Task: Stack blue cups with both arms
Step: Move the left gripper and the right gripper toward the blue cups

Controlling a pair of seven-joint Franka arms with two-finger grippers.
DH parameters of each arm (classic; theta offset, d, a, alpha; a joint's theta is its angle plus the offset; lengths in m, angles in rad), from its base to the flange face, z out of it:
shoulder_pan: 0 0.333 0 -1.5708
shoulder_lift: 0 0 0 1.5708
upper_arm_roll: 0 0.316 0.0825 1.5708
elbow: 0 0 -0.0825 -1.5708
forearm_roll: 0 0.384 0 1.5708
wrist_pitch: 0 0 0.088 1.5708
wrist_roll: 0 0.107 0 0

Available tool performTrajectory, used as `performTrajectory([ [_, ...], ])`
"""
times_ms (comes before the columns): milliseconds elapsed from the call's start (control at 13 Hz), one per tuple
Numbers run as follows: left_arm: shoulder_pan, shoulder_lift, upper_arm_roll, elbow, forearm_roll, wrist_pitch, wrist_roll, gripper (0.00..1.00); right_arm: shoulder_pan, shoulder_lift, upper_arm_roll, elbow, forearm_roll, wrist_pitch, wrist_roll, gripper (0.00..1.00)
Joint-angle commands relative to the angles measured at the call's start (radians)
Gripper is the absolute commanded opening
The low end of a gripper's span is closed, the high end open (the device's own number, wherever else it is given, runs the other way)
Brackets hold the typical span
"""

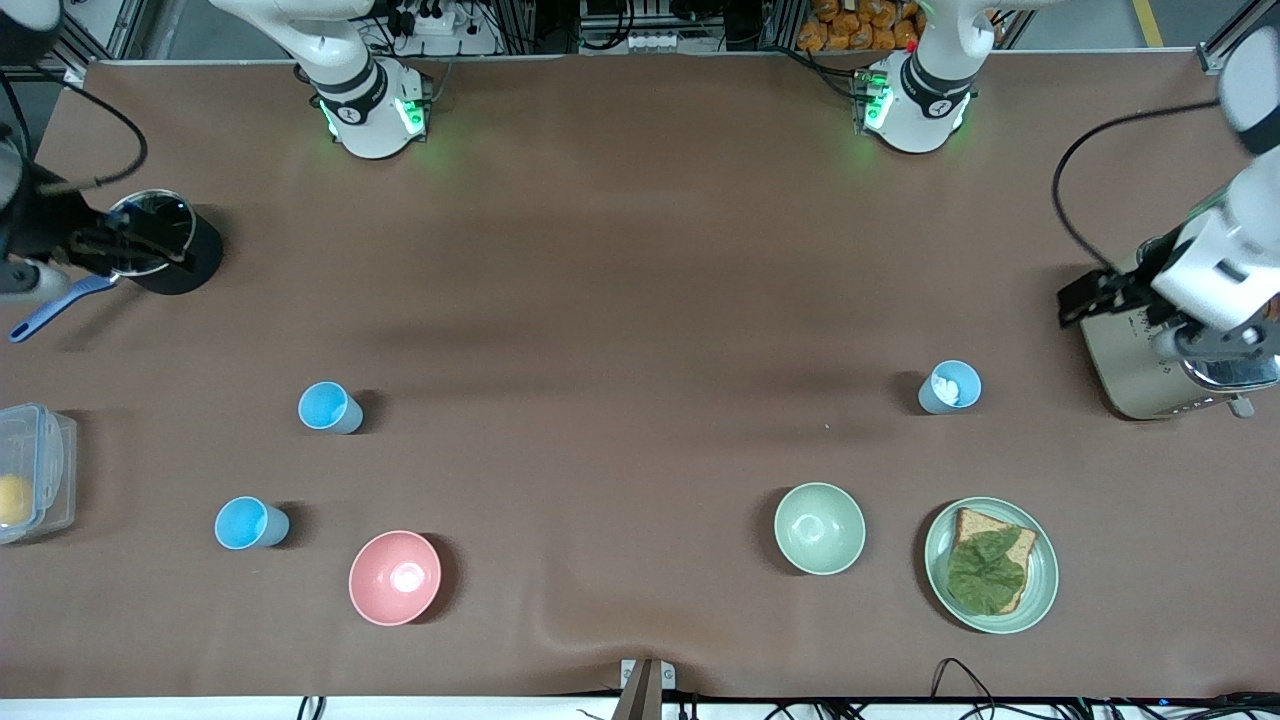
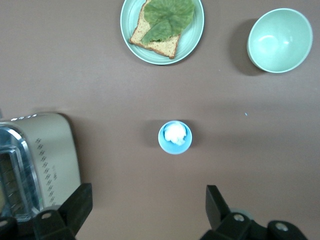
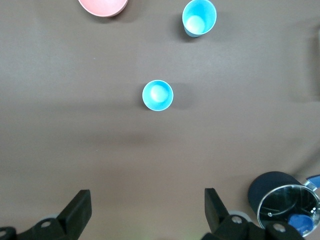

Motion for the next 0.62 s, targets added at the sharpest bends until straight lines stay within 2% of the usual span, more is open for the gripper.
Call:
performTrajectory([
  [0,0.024,-0.039,0.002,-0.209,-0.020,0.205,0.031,1.00,-0.010,0.063,-0.005,0.043,0.014,-0.007,-0.026,1.00],
  [231,0.029,-0.019,-0.001,-0.389,-0.013,0.438,0.033,1.00,-0.018,0.144,-0.007,0.058,0.011,0.037,-0.026,1.00],
  [385,0.031,0.048,-0.001,-0.402,-0.016,0.471,0.030,1.00,-0.030,0.242,-0.007,0.107,0.016,0.097,-0.042,1.00],
  [538,0.040,0.114,-0.001,-0.402,-0.023,0.486,0.030,1.00,-0.022,0.275,-0.007,0.128,0.017,0.102,-0.044,1.00],
])
